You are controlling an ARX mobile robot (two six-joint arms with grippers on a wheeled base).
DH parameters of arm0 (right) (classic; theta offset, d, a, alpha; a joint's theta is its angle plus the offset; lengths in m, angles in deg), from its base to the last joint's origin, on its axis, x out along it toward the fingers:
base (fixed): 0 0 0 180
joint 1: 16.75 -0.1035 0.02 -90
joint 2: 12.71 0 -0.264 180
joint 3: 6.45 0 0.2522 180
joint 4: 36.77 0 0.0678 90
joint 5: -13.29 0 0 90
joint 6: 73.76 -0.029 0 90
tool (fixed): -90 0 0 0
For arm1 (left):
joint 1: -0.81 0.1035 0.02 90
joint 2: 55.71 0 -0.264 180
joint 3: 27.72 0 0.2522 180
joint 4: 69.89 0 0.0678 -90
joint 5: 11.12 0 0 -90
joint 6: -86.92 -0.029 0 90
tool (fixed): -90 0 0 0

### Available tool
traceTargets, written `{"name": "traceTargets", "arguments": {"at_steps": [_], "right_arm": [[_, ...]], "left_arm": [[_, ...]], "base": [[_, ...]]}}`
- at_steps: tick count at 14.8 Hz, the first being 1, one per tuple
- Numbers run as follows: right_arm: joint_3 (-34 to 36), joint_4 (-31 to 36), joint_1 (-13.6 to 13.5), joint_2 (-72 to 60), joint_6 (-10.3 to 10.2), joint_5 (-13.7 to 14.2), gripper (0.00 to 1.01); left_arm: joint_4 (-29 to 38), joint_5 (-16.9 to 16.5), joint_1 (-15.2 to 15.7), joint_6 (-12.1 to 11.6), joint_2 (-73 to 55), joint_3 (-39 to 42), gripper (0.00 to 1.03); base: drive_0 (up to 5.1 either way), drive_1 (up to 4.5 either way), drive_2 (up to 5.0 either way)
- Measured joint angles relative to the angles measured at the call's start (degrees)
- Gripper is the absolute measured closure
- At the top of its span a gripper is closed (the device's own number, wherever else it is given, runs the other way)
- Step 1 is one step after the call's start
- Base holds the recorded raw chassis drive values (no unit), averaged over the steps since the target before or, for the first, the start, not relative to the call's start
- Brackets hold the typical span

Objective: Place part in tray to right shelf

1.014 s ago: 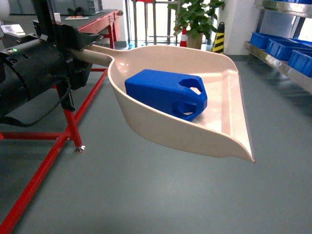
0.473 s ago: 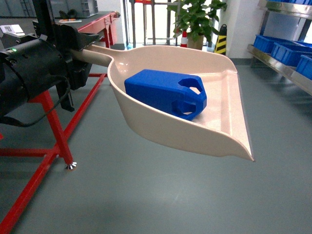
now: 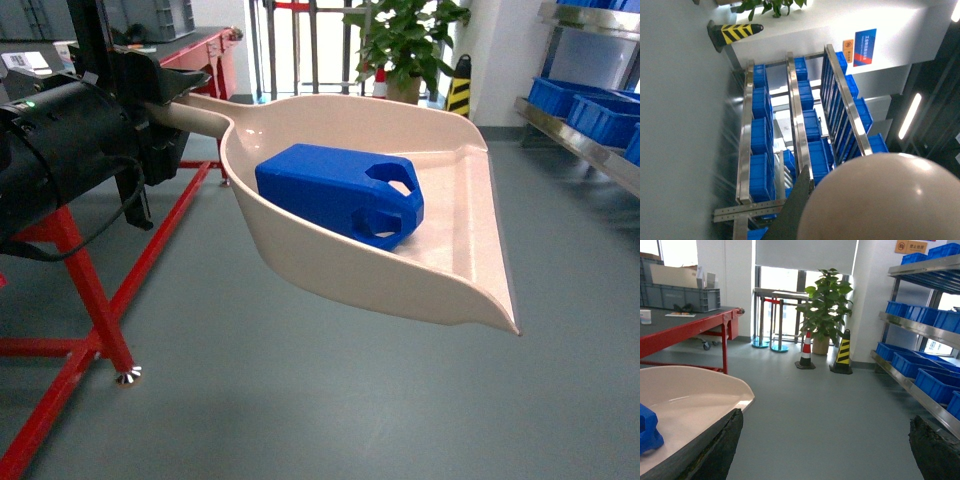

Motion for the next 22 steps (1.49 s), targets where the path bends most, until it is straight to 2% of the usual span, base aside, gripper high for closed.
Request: {"name": "traceTargets", "arguments": {"at_steps": [7, 10, 14, 22], "right_arm": [[0.0, -0.1, 0.0, 0.0, 0.0, 0.0, 0.03], [0.0, -0.1, 0.0, -0.4, 0.0, -0.2, 0.03], [0.0, -0.1, 0.0, -0.2, 0.0, -0.1, 0.03], [0.0, -0.1, 0.0, 0.0, 0.0, -0.1, 0.03]], "left_arm": [[0.3, 0.0, 0.0, 0.0, 0.0, 0.0, 0.91], [0.2, 0.7, 0.7, 0.0, -0.3, -0.1, 0.91], [0.1, 0.0, -0.3, 0.0, -0.3, -0.1, 0.91], [0.0, 0.0, 0.0, 0.0, -0.3, -0.1, 0.91]], "base": [[0.0, 4.28, -4.3], [-1.3, -1.29, -1.3], [-1.6, -1.62, -1.6], [-1.6, -1.61, -1.6]]}}
